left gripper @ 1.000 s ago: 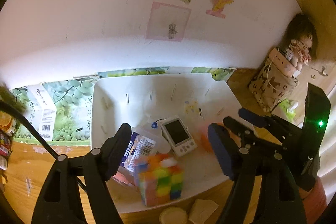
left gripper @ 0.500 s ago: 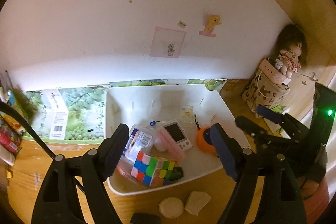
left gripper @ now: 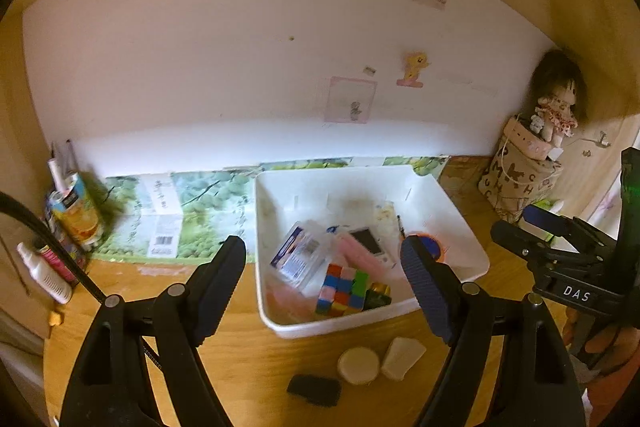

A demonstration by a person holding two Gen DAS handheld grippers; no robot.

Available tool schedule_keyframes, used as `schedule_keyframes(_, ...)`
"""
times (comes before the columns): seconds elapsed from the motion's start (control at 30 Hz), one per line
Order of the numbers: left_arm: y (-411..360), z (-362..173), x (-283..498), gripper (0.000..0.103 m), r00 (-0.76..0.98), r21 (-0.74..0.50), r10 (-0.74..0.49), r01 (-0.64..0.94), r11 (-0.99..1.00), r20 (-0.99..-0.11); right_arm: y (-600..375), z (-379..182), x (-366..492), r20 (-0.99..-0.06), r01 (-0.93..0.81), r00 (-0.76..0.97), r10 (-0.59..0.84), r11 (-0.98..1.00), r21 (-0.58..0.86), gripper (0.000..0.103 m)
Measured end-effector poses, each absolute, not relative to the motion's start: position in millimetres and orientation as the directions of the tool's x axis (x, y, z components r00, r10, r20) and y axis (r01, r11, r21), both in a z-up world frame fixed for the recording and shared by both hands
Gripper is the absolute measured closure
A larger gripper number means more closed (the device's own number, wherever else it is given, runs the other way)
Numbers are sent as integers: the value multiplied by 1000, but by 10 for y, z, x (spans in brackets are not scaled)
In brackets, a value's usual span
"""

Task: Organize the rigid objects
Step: 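Withdraw both grippers from the bin back over the table, then grasp the black plug adapter with the left gripper while the right gripper grasps the white angular block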

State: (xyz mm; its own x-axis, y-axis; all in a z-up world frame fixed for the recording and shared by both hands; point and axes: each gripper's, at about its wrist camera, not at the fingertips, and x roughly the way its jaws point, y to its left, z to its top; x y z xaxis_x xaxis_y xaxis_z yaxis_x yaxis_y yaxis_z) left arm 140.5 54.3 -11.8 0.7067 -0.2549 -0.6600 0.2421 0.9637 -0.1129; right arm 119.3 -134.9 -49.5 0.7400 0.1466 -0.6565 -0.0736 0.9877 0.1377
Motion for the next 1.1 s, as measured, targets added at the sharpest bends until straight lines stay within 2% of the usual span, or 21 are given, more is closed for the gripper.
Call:
schedule_keyframes(0.23,649,-213,1257,21,691,-58,-183,200,978,-700,-1438,-647,1141,-686,-28,692,225,958,286,22)
schedule_keyframes(0.53,772,-584,1120,21,592,-61,-136,146,987,-794,-1544,-1026,1105,-759,89,561,329,889,450,22)
schedule_keyframes(0.77,782,-969,1138,21,470,-47,-105,133,990,-877,-1502,-1445,1149,-843,194,407,352,869,456,22)
schedule_keyframes(1.1,622,-1459,1225,21,282,-37,-87,177,983,-955,-1266,-1939,1262,-898,292,185,398,850,437,22)
